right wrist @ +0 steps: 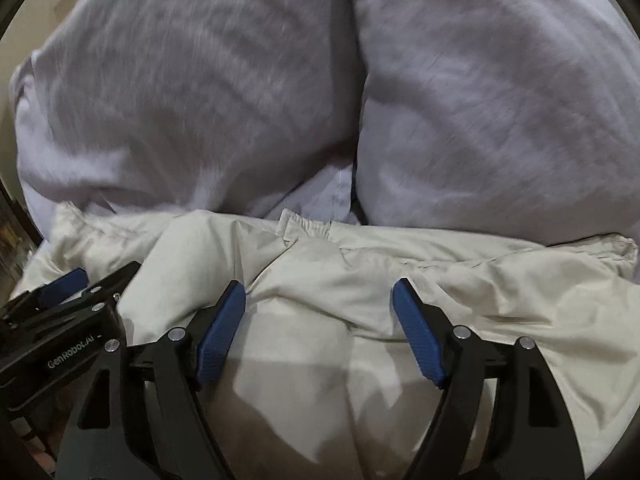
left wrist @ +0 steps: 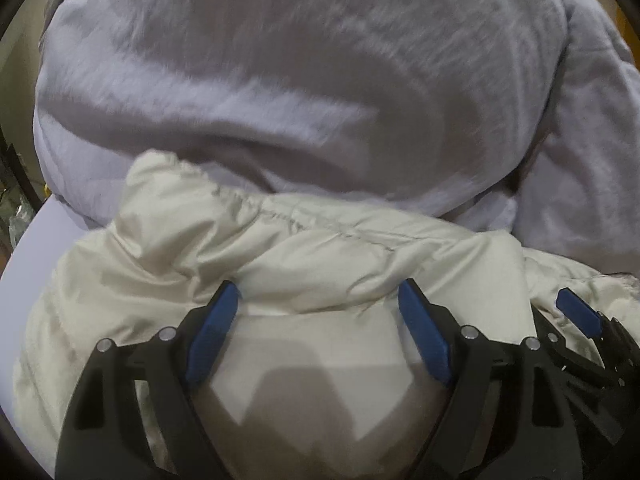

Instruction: Fold large clothes

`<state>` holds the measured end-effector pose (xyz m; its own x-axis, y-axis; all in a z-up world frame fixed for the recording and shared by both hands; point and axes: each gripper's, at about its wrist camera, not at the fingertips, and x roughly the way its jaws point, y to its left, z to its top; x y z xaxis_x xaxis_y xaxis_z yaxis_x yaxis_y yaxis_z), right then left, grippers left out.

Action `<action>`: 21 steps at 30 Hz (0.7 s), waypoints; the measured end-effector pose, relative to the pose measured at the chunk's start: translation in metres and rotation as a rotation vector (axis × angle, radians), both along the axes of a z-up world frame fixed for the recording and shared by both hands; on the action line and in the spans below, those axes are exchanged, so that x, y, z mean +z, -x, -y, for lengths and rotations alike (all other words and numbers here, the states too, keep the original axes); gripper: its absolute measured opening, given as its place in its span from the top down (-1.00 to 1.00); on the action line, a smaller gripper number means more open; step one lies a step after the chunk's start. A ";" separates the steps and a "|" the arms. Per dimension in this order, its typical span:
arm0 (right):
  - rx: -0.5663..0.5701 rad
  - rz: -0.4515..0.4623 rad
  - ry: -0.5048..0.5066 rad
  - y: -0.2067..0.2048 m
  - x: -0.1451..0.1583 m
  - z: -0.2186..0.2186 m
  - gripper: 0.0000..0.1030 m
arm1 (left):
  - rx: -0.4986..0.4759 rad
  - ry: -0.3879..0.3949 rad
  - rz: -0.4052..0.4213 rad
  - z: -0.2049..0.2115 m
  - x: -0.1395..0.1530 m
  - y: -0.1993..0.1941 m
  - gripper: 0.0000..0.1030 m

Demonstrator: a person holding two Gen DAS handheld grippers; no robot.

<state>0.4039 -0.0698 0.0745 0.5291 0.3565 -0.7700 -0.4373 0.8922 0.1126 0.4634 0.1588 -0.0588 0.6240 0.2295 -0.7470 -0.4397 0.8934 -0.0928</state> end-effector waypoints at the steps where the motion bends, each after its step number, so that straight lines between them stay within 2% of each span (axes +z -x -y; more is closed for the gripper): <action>1: -0.001 -0.002 0.006 -0.002 -0.003 -0.002 -0.51 | 0.005 0.000 0.002 0.000 -0.002 -0.002 -0.61; 6: -0.014 -0.012 0.018 -0.007 -0.015 -0.010 -0.52 | 0.024 -0.036 -0.003 0.009 -0.009 -0.011 -0.61; 9: -0.019 -0.015 0.020 -0.012 -0.023 -0.006 -0.52 | 0.036 -0.050 -0.004 0.014 -0.023 -0.013 -0.62; 14: -0.018 -0.023 0.014 -0.020 -0.047 -0.021 -0.53 | 0.050 -0.056 -0.004 0.022 -0.030 -0.022 -0.64; 21: -0.002 -0.056 0.000 -0.027 -0.051 -0.012 -0.55 | 0.043 -0.051 -0.019 0.024 -0.049 -0.006 -0.68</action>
